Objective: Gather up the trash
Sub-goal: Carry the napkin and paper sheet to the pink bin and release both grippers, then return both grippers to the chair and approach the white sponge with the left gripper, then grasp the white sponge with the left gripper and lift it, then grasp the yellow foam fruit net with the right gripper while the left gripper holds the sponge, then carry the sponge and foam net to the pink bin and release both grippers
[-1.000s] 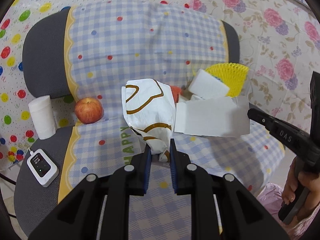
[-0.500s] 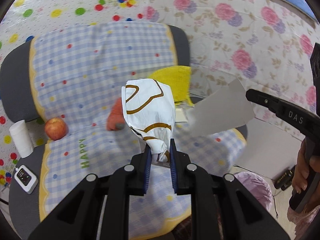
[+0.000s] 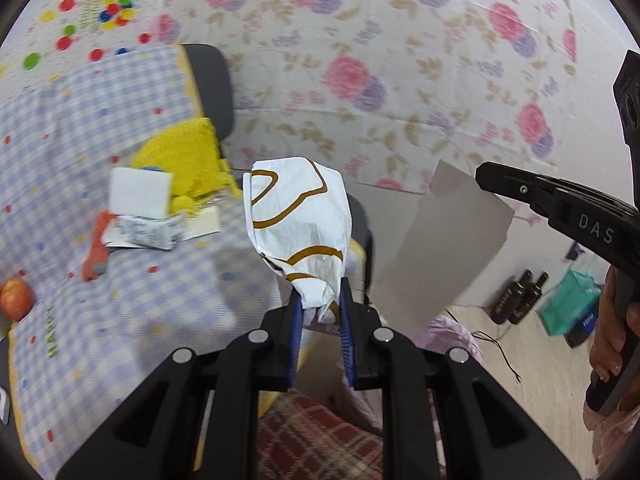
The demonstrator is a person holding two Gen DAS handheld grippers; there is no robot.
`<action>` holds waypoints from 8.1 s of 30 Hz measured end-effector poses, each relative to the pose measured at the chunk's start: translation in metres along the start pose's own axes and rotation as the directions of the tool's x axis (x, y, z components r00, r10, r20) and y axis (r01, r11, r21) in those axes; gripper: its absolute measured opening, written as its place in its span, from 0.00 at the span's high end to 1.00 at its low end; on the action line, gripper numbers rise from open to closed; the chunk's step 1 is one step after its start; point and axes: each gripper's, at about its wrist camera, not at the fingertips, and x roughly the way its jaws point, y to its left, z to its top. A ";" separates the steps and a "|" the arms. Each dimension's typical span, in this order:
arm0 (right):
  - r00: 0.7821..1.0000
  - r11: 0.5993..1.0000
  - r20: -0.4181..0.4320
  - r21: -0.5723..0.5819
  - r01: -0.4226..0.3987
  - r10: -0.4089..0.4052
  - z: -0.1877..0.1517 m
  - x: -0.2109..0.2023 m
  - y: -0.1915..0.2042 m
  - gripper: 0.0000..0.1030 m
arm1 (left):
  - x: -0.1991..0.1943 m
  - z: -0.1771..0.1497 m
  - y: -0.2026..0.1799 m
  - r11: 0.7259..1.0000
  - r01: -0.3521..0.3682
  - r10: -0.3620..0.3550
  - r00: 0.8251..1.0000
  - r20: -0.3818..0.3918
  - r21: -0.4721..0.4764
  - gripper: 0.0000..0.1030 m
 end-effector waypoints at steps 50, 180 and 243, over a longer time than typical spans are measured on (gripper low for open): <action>0.987 0.990 -0.081 -0.002 -0.142 0.142 0.005 0.079 0.031 0.73 | 0.004 -0.009 0.101 0.958 -0.225 0.218 0.974 -0.060 -0.175 0.37; 0.995 0.995 -0.052 0.055 -0.079 0.082 0.021 0.051 0.007 0.89 | -0.022 0.011 0.090 0.951 -0.256 0.273 0.958 0.085 -0.174 0.78; 0.967 0.981 -0.240 0.152 0.120 -0.081 -0.064 0.044 -0.067 0.42 | 0.044 -0.006 0.012 0.994 -0.097 0.096 0.995 -0.043 -0.042 0.42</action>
